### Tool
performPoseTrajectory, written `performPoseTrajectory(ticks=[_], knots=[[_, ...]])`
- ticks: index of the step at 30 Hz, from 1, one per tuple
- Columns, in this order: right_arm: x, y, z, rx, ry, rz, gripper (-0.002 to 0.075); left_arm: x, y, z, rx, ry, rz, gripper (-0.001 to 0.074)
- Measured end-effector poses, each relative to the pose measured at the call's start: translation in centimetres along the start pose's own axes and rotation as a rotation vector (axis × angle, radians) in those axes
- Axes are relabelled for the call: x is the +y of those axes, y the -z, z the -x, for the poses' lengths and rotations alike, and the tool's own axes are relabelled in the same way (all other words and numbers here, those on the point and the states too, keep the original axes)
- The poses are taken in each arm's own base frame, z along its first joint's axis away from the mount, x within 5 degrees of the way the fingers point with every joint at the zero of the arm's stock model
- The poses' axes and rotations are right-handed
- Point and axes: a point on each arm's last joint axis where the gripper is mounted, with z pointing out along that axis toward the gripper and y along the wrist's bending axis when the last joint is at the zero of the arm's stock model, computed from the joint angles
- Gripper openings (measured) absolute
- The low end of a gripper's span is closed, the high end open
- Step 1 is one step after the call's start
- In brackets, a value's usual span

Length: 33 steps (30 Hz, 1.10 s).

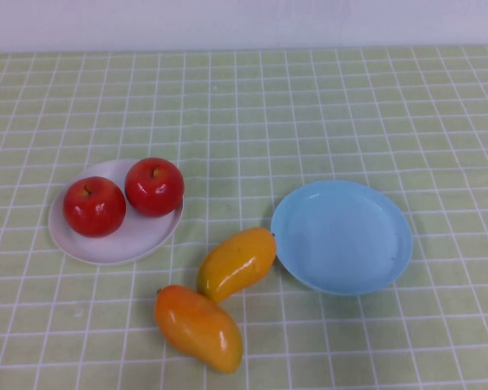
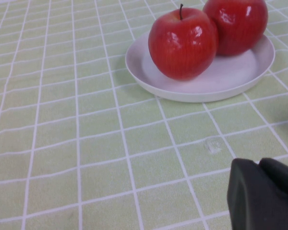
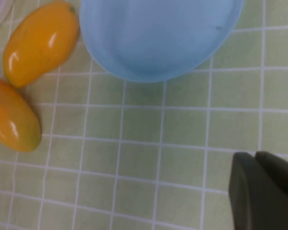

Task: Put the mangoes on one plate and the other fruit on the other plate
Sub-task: Put another type of fruit in the right plate

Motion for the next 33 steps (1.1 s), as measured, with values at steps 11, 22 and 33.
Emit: performPoseTrajectory(ticks=[11,22,33], knots=[[5.9,-5.4,2.9,0.227,0.281,0.116,-0.0017,0.0,0.0,0.0,0.000,0.000,0.000,0.0004],[18.2,-13.9,3.7,0.430,0.646,0.182,0.0296,0.0,0.0,0.0,0.000,0.000,0.000,0.0004],[24.0,-20.1,3.5,0.474,0.802,0.160,0.0684,0.0,0.0,0.0,0.000,0.000,0.000,0.0004]])
